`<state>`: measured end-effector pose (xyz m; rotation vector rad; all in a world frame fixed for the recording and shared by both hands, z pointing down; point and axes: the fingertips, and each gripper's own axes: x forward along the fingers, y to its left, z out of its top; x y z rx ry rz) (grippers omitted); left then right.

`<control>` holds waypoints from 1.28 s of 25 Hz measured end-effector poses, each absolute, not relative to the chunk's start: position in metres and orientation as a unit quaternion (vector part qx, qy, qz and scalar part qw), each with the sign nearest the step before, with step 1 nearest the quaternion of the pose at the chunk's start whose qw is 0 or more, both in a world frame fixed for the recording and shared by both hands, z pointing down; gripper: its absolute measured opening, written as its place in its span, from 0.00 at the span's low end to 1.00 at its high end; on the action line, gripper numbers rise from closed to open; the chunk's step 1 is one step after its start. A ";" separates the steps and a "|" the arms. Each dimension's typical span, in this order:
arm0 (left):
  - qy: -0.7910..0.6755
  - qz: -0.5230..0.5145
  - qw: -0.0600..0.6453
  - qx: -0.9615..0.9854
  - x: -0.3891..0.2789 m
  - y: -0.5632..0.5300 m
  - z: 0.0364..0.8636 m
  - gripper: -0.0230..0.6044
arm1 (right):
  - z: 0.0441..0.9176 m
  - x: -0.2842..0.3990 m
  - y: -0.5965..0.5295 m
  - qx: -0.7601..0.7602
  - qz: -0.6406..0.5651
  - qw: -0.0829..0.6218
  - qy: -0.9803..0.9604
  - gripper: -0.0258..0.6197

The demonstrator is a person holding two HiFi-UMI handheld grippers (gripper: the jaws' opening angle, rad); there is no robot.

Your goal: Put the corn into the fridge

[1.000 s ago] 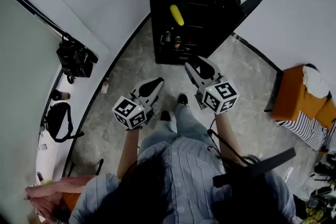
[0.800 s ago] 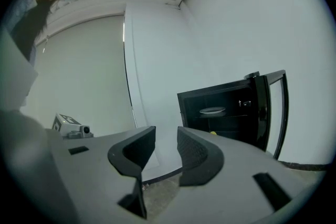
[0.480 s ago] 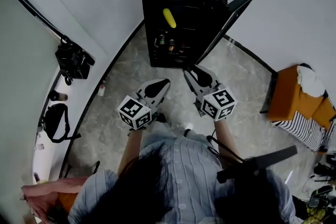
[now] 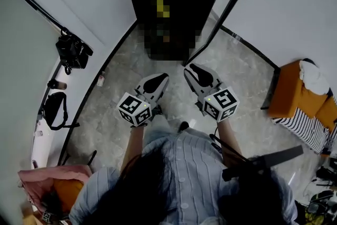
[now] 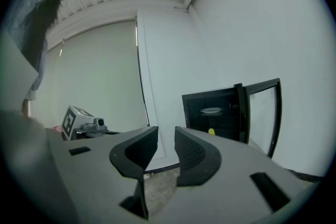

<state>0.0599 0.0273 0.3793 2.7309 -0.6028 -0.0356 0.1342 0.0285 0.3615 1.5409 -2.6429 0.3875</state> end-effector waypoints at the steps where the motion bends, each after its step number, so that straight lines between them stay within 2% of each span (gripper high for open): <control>1: -0.216 -0.011 0.169 0.962 0.065 0.035 0.379 0.05 | 0.362 0.139 0.037 0.496 0.124 0.028 -0.859 0.21; 9: -0.251 -0.004 0.153 0.956 0.094 0.092 0.373 0.05 | 0.369 0.161 0.095 0.454 0.136 0.020 -0.880 0.17; 18: -0.292 0.007 0.147 0.945 0.093 0.144 0.380 0.05 | 0.378 0.150 0.141 0.398 0.138 0.026 -0.906 0.12; 32: -0.299 0.006 0.138 0.944 0.099 0.171 0.372 0.05 | 0.373 0.140 0.165 0.375 0.115 0.040 -0.919 0.10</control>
